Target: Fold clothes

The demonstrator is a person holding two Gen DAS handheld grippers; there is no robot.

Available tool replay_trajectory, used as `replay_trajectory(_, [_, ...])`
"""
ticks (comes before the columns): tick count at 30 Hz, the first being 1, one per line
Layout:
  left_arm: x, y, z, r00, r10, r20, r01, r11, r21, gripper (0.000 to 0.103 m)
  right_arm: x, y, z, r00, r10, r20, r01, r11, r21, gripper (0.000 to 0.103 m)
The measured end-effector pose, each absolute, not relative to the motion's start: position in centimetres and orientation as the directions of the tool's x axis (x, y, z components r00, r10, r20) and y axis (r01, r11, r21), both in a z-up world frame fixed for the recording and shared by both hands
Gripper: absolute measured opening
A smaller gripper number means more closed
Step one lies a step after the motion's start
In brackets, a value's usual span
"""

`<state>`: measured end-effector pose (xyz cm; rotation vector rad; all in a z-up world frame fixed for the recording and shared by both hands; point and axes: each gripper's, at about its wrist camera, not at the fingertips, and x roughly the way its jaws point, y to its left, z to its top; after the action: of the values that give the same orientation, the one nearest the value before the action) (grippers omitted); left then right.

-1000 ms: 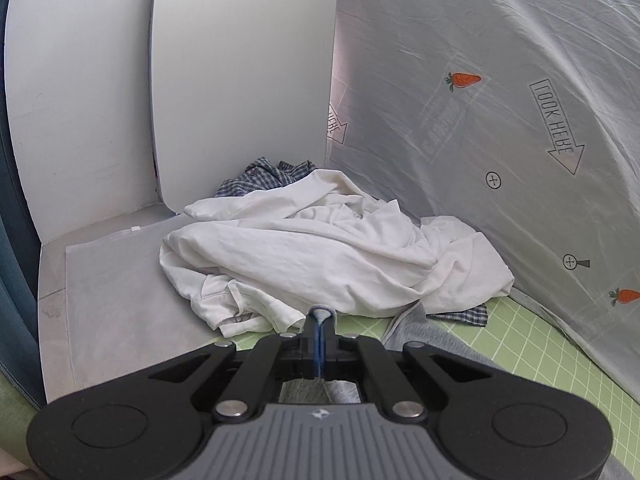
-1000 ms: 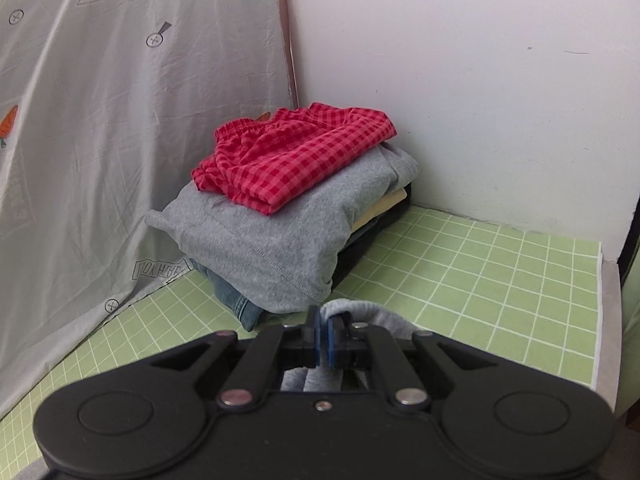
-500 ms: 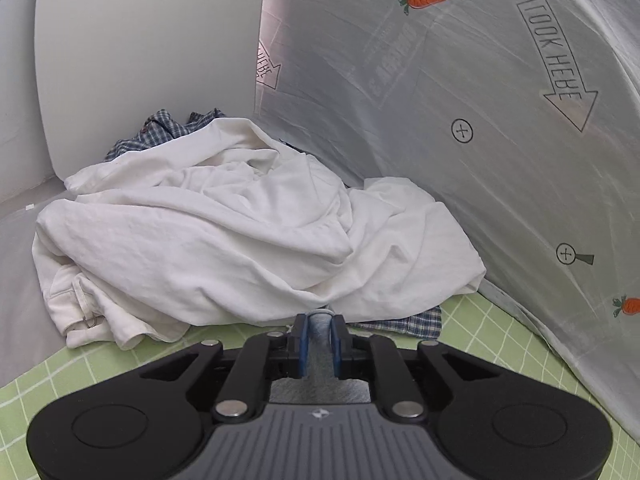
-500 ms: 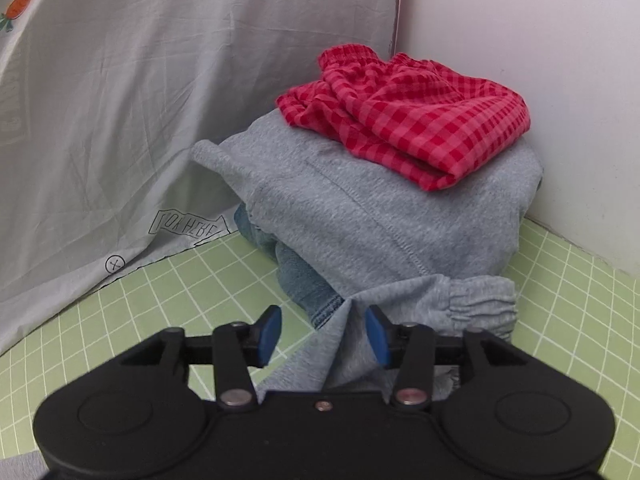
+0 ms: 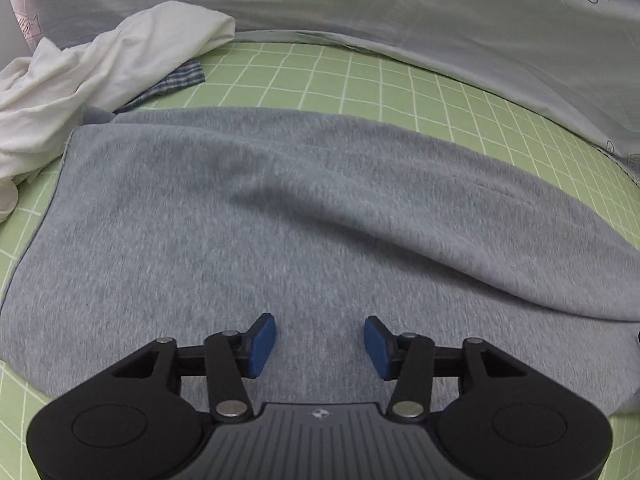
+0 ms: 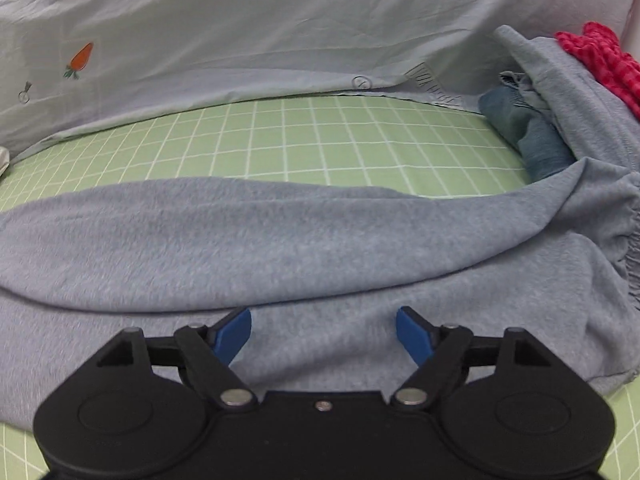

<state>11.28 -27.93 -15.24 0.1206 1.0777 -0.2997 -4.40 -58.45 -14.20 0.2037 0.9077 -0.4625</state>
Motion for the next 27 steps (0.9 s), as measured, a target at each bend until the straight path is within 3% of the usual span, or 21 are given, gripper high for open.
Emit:
replay_trajectory(8, [13.4,-32.6,-15.9,0.462,-0.188,-0.867,0.402,0.915,0.016,0.080,0.1,-58.0,-15.2,0.528,-0.245,-0.813,0.394,0.919,-0.020,0.091])
replay_trajectory(20, [21.9,-36.3,-15.8,0.564,-0.180,-0.806,0.349,0.936,0.035,0.086,9.6,-62.5,-16.0,0.561,-0.271,-0.783,0.452,0.892,0.015,0.097])
replay_trajectory(27, [21.1,-35.1,-15.1,0.559,-0.170,-0.811,0.329,0.944,0.029,0.086,7.7,-60.5,-14.5,0.584,-0.266,-0.767,0.384,0.923,-0.028,0.096])
